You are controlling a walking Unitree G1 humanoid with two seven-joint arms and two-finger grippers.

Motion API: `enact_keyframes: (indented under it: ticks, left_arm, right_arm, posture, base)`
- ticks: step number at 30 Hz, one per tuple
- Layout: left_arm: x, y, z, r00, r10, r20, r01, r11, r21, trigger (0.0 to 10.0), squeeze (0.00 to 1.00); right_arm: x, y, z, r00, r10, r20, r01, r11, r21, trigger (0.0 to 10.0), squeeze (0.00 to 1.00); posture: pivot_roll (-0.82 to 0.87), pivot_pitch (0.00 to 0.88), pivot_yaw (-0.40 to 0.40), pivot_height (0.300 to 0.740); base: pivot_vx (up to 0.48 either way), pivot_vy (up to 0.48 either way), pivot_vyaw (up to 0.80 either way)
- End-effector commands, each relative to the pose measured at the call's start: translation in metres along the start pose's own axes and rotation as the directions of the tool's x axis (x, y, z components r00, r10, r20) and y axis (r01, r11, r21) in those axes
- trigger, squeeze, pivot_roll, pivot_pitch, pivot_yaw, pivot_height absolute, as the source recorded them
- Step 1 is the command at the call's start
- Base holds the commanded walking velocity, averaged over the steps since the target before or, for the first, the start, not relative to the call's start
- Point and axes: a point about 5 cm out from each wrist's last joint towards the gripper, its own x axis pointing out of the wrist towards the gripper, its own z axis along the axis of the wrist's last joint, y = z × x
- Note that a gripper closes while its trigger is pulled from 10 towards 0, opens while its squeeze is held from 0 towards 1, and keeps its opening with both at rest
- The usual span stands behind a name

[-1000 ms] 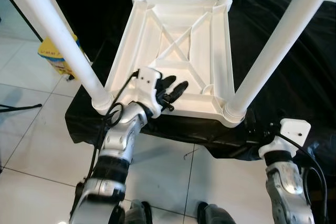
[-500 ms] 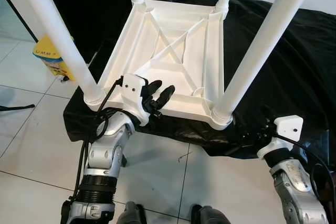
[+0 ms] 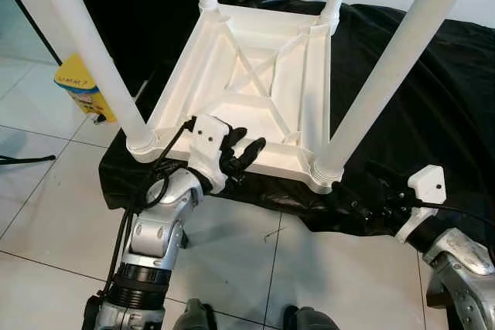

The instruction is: Building children table

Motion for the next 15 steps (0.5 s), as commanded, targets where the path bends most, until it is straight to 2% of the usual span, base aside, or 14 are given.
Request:
enact_keyframes:
  ticks: [1,2,4,8,9,10,11,15]
  left_arm:
    - [0.000,-0.008,0.000,0.996,-0.083,-0.011,0.084,0.996,0.014,10.0,0.00]
    - [-0.001,-0.010,0.000,0.995,-0.097,-0.014,0.098,0.995,0.022,10.0,0.00]
    - [-0.001,-0.011,0.000,0.994,-0.106,-0.016,0.107,0.994,0.026,10.0,0.00]
    - [-0.001,-0.012,0.000,0.994,-0.112,-0.017,0.112,0.993,0.029,10.0,0.00]
    - [0.001,-0.013,-0.001,0.995,-0.103,-0.020,0.103,0.994,0.024,10.0,0.00]
    - [0.001,-0.015,-0.001,0.995,-0.096,-0.018,0.096,0.995,0.018,10.0,0.00]
    - [0.001,-0.016,-0.002,0.996,-0.091,-0.016,0.092,0.996,0.014,10.0,0.00]
    - [0.002,-0.023,-0.002,0.996,-0.090,-0.007,0.089,0.996,-0.007,10.0,0.00]
  right_arm:
    - [0.004,-0.004,-0.001,1.000,0.013,-0.009,-0.013,1.000,-0.005,10.0,0.00]
    - [0.013,-0.005,-0.002,1.000,0.014,0.005,-0.014,1.000,-0.008,10.0,0.00]
    - [0.020,-0.005,-0.003,1.000,0.019,0.014,-0.018,1.000,-0.009,10.0,0.00]
    - [0.024,-0.004,-0.004,1.000,0.022,0.020,-0.021,1.000,-0.010,10.0,0.00]
    - [0.048,-0.002,-0.007,0.999,0.014,0.046,-0.014,1.000,0.005,10.0,0.00]
    - [0.058,0.000,-0.010,0.998,0.010,0.054,-0.011,1.000,0.017,10.0,0.00]
    - [0.065,0.002,-0.011,0.998,0.008,0.057,-0.009,1.000,0.024,10.0,0.00]
    - [0.072,0.002,-0.018,0.999,-0.013,0.046,0.012,1.000,0.024,9.8,0.00]
  posture:
    - [-0.01,0.102,-0.015,0.740]
    - [-0.01,0.099,-0.019,0.740]
    - [0.00,0.098,-0.019,0.740]
    - [0.00,0.098,-0.019,0.740]
    - [0.01,0.100,-0.036,0.740]
    - [0.01,0.100,-0.041,0.740]
    - [0.01,0.101,-0.043,0.740]
    - [0.02,0.095,-0.042,0.740]
  base:
    - [0.000,0.000,0.00]
    - [0.000,0.000,0.00]
    - [0.000,0.000,0.00]
    - [0.000,0.000,0.00]
    - [0.000,0.000,0.00]
    - [0.000,0.000,0.00]
    - [0.000,0.000,0.00]
    - [0.000,0.000,0.00]
